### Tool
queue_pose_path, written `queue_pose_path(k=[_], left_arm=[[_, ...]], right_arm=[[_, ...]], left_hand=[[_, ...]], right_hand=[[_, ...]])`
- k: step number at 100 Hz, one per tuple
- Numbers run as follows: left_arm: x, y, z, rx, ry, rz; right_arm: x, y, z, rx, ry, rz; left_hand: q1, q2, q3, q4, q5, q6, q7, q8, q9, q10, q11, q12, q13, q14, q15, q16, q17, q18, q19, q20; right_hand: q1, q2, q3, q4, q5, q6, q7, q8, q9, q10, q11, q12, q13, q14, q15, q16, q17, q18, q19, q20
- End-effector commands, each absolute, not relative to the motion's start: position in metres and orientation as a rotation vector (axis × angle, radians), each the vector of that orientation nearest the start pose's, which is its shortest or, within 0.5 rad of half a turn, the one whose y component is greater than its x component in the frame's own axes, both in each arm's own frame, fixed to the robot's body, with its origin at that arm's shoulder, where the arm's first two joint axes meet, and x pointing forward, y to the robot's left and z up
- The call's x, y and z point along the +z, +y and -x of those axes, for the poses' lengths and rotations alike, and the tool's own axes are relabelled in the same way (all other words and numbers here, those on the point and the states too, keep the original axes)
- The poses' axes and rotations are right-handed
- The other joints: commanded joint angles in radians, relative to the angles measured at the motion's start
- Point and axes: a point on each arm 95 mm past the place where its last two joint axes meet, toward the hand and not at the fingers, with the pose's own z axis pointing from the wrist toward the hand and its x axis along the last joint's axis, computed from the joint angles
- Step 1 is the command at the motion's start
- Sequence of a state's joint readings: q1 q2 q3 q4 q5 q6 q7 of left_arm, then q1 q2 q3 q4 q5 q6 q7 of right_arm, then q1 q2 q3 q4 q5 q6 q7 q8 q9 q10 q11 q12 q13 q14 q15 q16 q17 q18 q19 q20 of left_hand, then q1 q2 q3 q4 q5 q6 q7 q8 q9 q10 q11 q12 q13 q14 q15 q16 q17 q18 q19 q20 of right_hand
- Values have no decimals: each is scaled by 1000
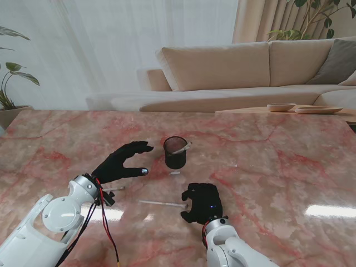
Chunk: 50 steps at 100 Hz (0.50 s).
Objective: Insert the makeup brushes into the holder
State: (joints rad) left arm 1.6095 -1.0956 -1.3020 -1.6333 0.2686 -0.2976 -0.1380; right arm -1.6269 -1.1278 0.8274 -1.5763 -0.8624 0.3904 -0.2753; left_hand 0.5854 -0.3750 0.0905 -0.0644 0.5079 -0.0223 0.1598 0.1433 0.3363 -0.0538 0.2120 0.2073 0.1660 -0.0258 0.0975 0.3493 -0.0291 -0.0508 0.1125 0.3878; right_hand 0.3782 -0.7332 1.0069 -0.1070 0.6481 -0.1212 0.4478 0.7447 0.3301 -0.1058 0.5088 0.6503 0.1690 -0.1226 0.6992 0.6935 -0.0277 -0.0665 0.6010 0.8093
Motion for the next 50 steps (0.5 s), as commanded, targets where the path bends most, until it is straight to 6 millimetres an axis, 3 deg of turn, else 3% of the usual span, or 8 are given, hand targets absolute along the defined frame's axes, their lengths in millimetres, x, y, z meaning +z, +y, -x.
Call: queue_pose_path(k=[1, 30, 41, 50], left_arm=[[-307, 1, -388, -2166, 1271, 1694], [-306, 3, -389, -2163, 1270, 1684], [-305, 4, -388, -2164, 1266, 1684], [-305, 5, -388, -2165, 1262, 1683]], right_arm=[[-408, 97, -312, 1400, 1446, -1438], [-417, 106, -318, 1416, 1451, -1415], [-420, 109, -321, 1423, 1445, -1397], [-421, 109, -324, 1420, 1439, -1388]], left_hand=[[26, 24, -30, 23, 15, -6, 8, 5, -4, -10, -18, -15, -1, -46, -17, -9, -6, -15, -31, -2], [25, 27, -24, 24, 24, -11, 15, 9, 1, -10, -18, -15, 3, -46, -17, -9, -3, -17, -38, -13], [25, 25, -22, 23, 28, -11, 17, 10, 2, -8, -18, -15, 4, -46, -17, -9, -3, -19, -40, -16], [25, 26, -19, 24, 29, -12, 18, 11, 4, -7, -18, -15, 4, -44, -17, -9, -2, -18, -40, -18]], right_hand=[[44, -50, 30, -48, 40, -32, 25, 24, 13, -22, 19, 5, -4, -20, 14, -6, 3, -16, 15, 24], [79, -74, 70, -59, 88, -84, 113, 97, 46, -28, 39, 5, 21, -22, 26, -7, 15, -13, 34, 20], [139, -67, 34, -157, 106, -108, 158, 69, 76, -32, 51, 6, 39, -22, 34, -8, 22, -10, 52, 13], [178, -69, 21, -179, 113, -127, 269, -31, 105, -32, 57, 6, 53, -21, 39, -8, 31, -5, 70, 6]])
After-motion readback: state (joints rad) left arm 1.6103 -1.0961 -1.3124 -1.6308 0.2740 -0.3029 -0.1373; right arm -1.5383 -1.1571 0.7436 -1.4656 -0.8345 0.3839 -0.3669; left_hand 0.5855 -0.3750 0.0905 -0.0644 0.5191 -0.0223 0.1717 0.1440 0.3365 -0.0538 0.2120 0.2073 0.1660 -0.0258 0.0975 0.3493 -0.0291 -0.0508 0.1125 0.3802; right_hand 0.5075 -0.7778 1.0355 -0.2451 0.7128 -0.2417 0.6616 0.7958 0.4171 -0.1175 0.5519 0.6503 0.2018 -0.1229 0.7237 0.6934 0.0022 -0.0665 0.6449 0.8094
